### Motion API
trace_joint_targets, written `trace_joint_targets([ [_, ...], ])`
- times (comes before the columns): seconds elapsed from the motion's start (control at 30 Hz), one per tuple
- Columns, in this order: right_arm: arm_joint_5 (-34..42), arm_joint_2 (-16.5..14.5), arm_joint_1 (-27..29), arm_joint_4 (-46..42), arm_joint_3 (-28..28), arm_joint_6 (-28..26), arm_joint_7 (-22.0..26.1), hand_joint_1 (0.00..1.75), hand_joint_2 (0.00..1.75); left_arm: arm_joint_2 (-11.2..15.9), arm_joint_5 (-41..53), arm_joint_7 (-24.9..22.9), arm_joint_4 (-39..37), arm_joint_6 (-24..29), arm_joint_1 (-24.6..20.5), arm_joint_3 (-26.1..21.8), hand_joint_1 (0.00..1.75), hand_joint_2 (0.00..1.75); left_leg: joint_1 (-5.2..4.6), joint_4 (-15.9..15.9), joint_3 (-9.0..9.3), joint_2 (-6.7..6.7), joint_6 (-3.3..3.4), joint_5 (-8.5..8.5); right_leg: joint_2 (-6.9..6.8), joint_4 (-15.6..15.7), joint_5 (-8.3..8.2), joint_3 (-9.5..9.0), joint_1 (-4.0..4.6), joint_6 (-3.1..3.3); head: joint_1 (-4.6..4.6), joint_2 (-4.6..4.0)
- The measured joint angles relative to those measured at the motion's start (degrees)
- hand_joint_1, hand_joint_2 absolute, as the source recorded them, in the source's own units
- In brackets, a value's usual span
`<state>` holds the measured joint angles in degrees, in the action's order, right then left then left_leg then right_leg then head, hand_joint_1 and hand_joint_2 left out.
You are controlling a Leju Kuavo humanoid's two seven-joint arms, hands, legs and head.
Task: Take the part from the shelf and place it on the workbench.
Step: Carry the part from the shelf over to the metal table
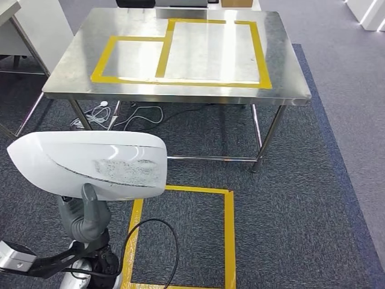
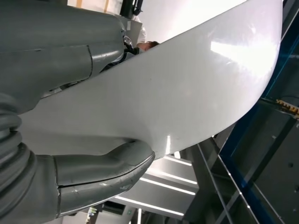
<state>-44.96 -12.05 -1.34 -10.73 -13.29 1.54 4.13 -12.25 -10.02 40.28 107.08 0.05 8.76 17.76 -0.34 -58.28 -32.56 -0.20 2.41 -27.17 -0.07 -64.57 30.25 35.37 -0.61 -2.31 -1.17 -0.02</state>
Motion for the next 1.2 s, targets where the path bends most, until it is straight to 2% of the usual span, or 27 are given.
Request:
trace_joint_targets([
  [0.03, 0.03, 0.0, -0.01, 0.0, 0.0, 0.15, -0.07, 0.0, 0.0, -0.03, 0.11, 0.0, 0.01, -0.09, 0.0, -0.04, 1.75, 1.75, -0.12, -0.16, 0.04, -0.03, -0.23, -0.26, 0.03, 3.38, -1.16, -1.61, 0.03, 0.22, -0.03, 0.0],
  [0.07, 0.04, 0.0, 0.0, 0.0, 0.0, 0.3, -0.13, 0.0, 0.0, -0.06, 0.18, 0.0, 0.01, -0.17, 0.0, -0.09, 1.75, 1.75, -0.24, -0.26, 0.01, -0.03, -0.49, -0.42, 0.07, 5.43, -1.58, -2.61, 0.07, 0.43, -0.08, 0.0],
  [0.2, 0.07, -0.05, 0.16, 0.0, -0.01, 0.57, -0.25, 0.0, 0.0, -0.16, 0.26, 0.0, 0.08, -0.24, -0.05, -0.19, 1.75, 1.75, -0.34, -0.9, -0.04, 0.03, -1.6, -1.04, 0.2, 6.67, -1.33, -3.56, -0.09, 1.36, -0.28, 0.0],
  [0.27, 0.08, -0.1, 0.14, 0.0, -0.02, 0.62, -0.33, 0.0, 0.0, -0.15, 0.26, 0.01, 0.15, -0.22, -0.07, -0.21, 1.75, 1.75, -0.13, -5.08, -1.83, 0.05, -2.44, -3.26, 0.08, 6.93, -1.18, -4.19, -0.36, 1.89, -0.57, 0.0],
  [0.33, 0.08, -0.1, 0.2, 0.0, -0.02, 0.66, -0.39, 0.0, 0.0, -0.15, 0.25, 0.01, 0.17, -0.22, -0.04, -0.26, 1.75, 1.75, 0.24, -12.92, -5.86, 0.06, -3.09, -6.41, -0.03, 6.93, -0.76, -4.64, -0.38, 2.21, -0.71, 0.0],
  [0.37, 0.08, -0.1, 0.24, 0.0, -0.02, 0.67, -0.39, 0.0, 0.0, -0.15, 0.24, 0.01, 0.17, -0.22, -0.01, -0.28, 1.75, 1.75, 0.44, -15.98, -7.66, 0.06, -3.29, -7.12, -0.04, 6.93, -0.55, -4.86, -0.39, 2.25, -0.72, 0.0],
  [0.4, 0.08, -0.1, 0.26, 0.0, -0.02, 0.67, -0.39, 0.0, 0.0, -0.15, 0.24, 0.01, 0.17, -0.23, -0.01, -0.29, 1.75, 1.75, 0.62, -17.21, -8.61, 0.07, -3.41, -6.69, 0.01, 6.92, -0.3, -5.15, -0.41, 2.22, -0.71, 0.0],
  [0.43, 0.08, -0.1, 0.28, 0.0, -0.02, 0.68, -0.4, 0.0, 0.0, -0.15, 0.24, 0.01, 0.17, -0.24, -0.01, -0.29, 1.75, 1.75, 0.78, -15.97, -8.41, 0.07, -3.48, -4.94, 0.08, 6.92, 0.0, -5.57, -0.46, 2.14, -0.72, 0.0],
  [0.47, 0.07, -0.1, 0.28, 0.0, -0.02, 0.68, -0.4, 0.0, 0.0, -0.15, 0.24, 0.01, 0.17, -0.25, -0.01, -0.29, 1.75, 1.75, 0.91, -12.74, -7.25, 0.07, -3.47, -2.35, 0.17, 6.92, 0.38, -6.11, -0.53, 1.98, -0.73, 0.0],
  [0.5, 0.07, -0.1, 0.33, 0.01, -0.02, 0.69, -0.43, 0.0, 0.0, -0.14, 0.24, 0.01, 0.17, -0.27, -0.02, -0.3, 1.75, 1.75, 0.97, -9.01, -5.7, 0.07, -3.41, -0.04, 0.24, 6.95, 0.79, -6.47, -0.6, 1.72, -0.7, 0.0],
  [0.53, 0.07, -0.1, 0.33, 0.02, -0.02, 0.7, -0.44, 0.0, 0.0, -0.15, 0.25, 0.01, 0.17, -0.31, -0.02, -0.3, 1.75, 1.75, 0.91, -5.53, -4.22, 0.08, -3.29, 1.49, 0.31, 6.93, 1.22, -6.71, -0.57, 1.35, -0.74, 0.0],
  [0.57, 0.07, -0.1, 0.33, 0.02, -0.02, 0.7, -0.45, 0.0, 0.0, -0.16, 0.25, 0.01, 0.18, -0.34, -0.04, -0.3, 1.75, 1.75, 0.8, -3.22, -3.22, 0.08, -3.03, 1.87, 0.31, 6.92, 1.55, -6.72, -0.52, 0.97, -0.73, 0.0],
  [0.67, 0.05, -0.1, 0.24, 0.01, -0.02, 0.69, -0.49, 0.0, 0.0, -0.26, 0.27, 0.0, 0.23, -0.44, -0.01, -0.31, 1.75, 1.75, 0.57, -1.46, -2.45, 0.03, -1.89, 0.6, 0.05, 7.36, 2.09, -6.83, -0.44, -0.03, -0.66, 0.0],
  [0.73, 0.05, -0.08, 0.13, -0.04, -0.02, 0.69, -0.5, 0.0, 0.0, -0.32, 0.35, 0.02, 0.37, -0.54, -0.04, -0.31, 1.75, 1.75, 0.73, -1.03, -1.84, 0.01, -1.03, 0.3, -0.01, 6.16, 3.09, -6.62, -0.48, -0.51, -0.58, 0.0],
  [0.77, 0.05, -0.07, 0.05, -0.06, -0.02, 0.7, -0.48, 0.0, 0.0, -0.35, 0.44, 0.03, 0.44, -0.57, -0.07, -0.3, 1.75, 1.75, 0.8, -0.85, -1.48, 0.05, -0.64, 0.12, 0.0, 3.85, 4.25, -5.5, -0.47, -0.65, -0.5, 0.0],
  [0.8, 0.05, -0.05, 0.0, -0.07, -0.02, 0.7, -0.45, 0.0, 0.0, -0.36, 0.53, 0.03, 0.49, -0.58, -0.11, -0.29, 1.75, 1.75, 0.73, -0.81, -1.21, 0.11, -0.3, -0.16, 0.02, 0.29, 5.75, -3.46, -0.45, -0.7, -0.43, 0.0],
  [0.83, 0.06, -0.04, -0.06, -0.07, -0.02, 0.71, -0.42, 0.0, 0.0, -0.36, 0.61, 0.03, 0.5, -0.6, -0.12, -0.29, 1.75, 1.75, 0.62, -0.81, -0.97, 0.16, -0.03, -0.47, 0.03, -3.87, 7.23, -0.89, -0.43, -0.72, -0.37, 0.0],
  [0.87, 0.07, -0.01, -0.14, -0.07, -0.02, 0.71, -0.4, 0.0, 0.0, -0.36, 0.67, 0.02, 0.5, -0.6, -0.1, -0.29, 1.75, 1.75, 0.48, -0.81, -0.64, 0.15, 0.13, -0.81, 0.03, -7.42, 7.99, 1.55, -0.4, -0.71, -0.34, 0.0],
  [0.9, 0.07, 0.02, -0.22, -0.07, -0.02, 0.72, -0.39, 0.0, 0.0, -0.35, 0.68, 0.02, 0.5, -0.6, -0.08, -0.31, 1.75, 1.75, 0.36, -0.81, -0.2, 0.1, 0.24, -1.18, 0.03, -9.33, 7.63, 3.24, -0.35, -0.63, -0.33, 0.0],
  [0.93, 0.07, 0.04, -0.28, -0.07, -0.02, 0.72, -0.39, 0.0, 0.0, -0.34, 0.68, 0.02, 0.5, -0.62, -0.06, -0.31, 1.75, 1.75, 0.26, -0.82, 0.38, 0.01, 0.27, -1.6, 0.03, -9.0, 5.97, 3.85, -0.28, -0.5, -0.31, 0.0],
  [1.0, 0.06, 0.05, -0.28, -0.06, -0.02, 0.79, -0.45, 0.0, 0.0, -0.34, 0.68, 0.02, 0.5, -0.66, -0.04, -0.32, 1.75, 1.75, 0.13, -0.8, 1.76, -0.14, 0.16, -2.64, 0.03, -2.73, 0.43, 2.2, -0.05, 0.07, -0.25, 0.0],
  [1.03, 0.06, 0.05, -0.23, -0.04, -0.02, 0.83, -0.48, 0.0, 0.0, -0.34, 0.69, 0.02, 0.5, -0.69, -0.06, -0.32, 1.75, 1.75, 0.0, -0.86, 2.27, -0.19, -0.03, -3.15, 0.03, 0.52, -1.62, 0.92, 0.13, 0.39, -0.32, -0.01],
  [1.07, 0.05, 0.06, -0.17, -0.02, -0.02, 0.91, -0.51, 0.0, 0.0, -0.34, 0.71, 0.02, 0.5, -0.7, -0.06, -0.32, 1.75, 1.75, -0.07, -0.93, 2.49, -0.21, -0.27, -3.51, 0.03, 3.12, -2.6, -0.16, 0.29, 0.73, -0.36, -0.01],
  [1.1, 0.05, 0.07, -0.1, 0.0, -0.02, 0.98, -0.51, 0.0, 0.0, -0.33, 0.73, 0.01, 0.5, -0.72, -0.06, -0.33, 1.75, 1.75, -0.11, -0.96, 2.46, -0.21, -0.51, -3.72, 0.08, 4.32, -2.64, -0.73, 0.44, 0.97, -0.47, -0.01],
  [1.2, 0.03, 0.01, -0.01, -0.01, -0.03, 1.06, -0.49, 0.0, 0.0, -0.32, 0.75, 0.0, 0.57, -0.88, -0.1, -0.32, 1.75, 1.75, -0.18, -0.88, 2.75, -0.13, -1.31, -4.18, 0.27, 5.48, -1.93, -1.58, 0.29, 1.53, -0.49, 0.01],
])
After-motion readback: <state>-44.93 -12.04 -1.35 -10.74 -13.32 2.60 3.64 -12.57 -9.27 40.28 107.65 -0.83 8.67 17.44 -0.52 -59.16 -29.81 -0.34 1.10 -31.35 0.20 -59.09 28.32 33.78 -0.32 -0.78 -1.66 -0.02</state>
